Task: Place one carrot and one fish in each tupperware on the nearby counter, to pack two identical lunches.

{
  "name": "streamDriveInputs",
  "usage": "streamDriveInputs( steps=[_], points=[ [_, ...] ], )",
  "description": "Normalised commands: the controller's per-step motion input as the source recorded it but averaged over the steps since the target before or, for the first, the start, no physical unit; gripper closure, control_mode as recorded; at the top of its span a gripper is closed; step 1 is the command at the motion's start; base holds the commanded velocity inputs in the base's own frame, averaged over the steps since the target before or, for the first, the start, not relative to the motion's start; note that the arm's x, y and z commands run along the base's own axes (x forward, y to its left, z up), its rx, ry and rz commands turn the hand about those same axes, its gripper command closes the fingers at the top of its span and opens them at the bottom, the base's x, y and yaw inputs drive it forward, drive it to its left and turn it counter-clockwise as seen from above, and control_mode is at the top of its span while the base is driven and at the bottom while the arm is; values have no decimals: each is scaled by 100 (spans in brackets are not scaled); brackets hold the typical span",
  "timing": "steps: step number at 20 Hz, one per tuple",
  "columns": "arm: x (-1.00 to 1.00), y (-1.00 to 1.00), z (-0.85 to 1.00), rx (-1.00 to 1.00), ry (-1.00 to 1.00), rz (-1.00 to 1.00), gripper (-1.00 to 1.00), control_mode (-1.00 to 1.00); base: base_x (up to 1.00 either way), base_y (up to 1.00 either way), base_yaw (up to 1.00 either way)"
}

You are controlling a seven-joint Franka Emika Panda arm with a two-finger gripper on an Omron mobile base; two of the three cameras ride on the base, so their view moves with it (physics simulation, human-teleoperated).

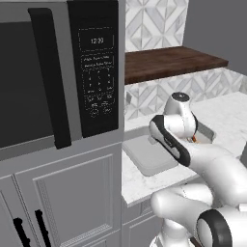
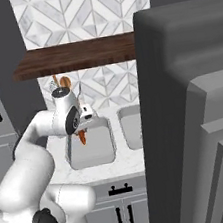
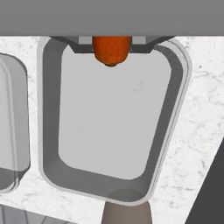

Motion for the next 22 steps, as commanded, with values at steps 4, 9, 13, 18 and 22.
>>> streamDriveInputs(
  steps=[4, 9, 13, 18, 22],
  points=[
    [71, 0, -50, 0, 0, 0, 100, -100, 0, 0, 0],
    [64, 0, -42, 0, 0, 0, 100, -100, 0, 0, 0],
    [57, 0, -34, 0, 0, 0, 100, -100, 0, 0, 0],
    [15, 0, -16, 0, -3, 0, 100, -100, 0, 0, 0],
    [1, -3, -32, 0, -3, 0, 100, -100, 0, 0, 0]
  ],
)
